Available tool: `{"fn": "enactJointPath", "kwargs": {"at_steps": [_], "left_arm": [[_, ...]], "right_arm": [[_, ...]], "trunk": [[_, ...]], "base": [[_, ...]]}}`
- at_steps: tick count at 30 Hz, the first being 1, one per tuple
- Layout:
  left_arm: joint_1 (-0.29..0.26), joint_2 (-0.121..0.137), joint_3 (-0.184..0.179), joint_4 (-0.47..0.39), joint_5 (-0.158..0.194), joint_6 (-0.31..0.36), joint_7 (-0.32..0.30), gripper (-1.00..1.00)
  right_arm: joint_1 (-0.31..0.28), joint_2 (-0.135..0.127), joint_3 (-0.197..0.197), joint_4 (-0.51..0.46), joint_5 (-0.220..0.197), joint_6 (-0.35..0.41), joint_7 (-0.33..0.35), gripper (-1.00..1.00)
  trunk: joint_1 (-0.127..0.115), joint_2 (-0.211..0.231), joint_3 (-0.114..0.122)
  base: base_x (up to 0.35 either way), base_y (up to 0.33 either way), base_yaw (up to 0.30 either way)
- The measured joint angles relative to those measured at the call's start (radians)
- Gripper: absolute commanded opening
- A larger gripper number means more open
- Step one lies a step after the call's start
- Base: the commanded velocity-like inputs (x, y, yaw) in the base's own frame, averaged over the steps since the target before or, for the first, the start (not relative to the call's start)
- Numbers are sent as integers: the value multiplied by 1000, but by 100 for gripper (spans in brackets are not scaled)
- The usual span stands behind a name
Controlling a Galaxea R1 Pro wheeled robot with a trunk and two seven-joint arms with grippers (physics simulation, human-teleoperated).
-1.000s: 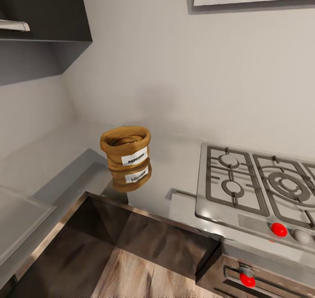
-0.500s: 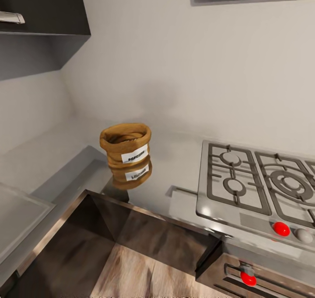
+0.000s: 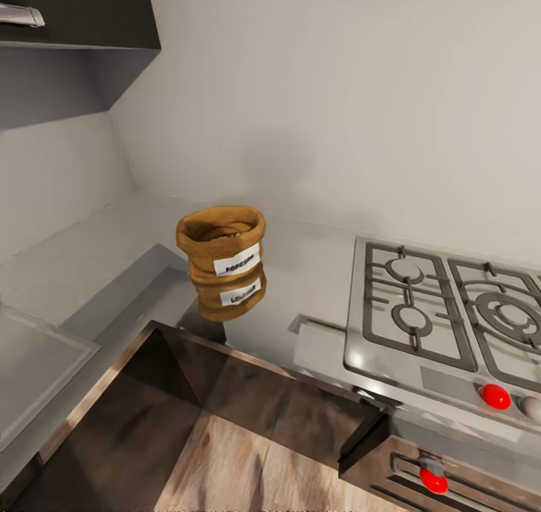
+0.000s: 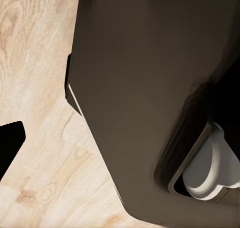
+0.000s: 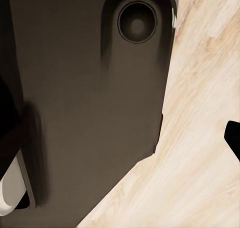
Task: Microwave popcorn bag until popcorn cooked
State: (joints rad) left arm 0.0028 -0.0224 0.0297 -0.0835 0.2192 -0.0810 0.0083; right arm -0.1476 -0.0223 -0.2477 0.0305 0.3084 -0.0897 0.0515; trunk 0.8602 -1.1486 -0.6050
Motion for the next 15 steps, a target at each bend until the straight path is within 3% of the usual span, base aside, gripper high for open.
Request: {"fn": "enactJointPath", "kwargs": {"at_steps": [15], "left_arm": [[0,1,0,0,0,0,0,100]], "right_arm": [[0,0,1,0,4,-3,1,100]], "trunk": [[0,0,-7]], "base": [[0,0,14]]}}
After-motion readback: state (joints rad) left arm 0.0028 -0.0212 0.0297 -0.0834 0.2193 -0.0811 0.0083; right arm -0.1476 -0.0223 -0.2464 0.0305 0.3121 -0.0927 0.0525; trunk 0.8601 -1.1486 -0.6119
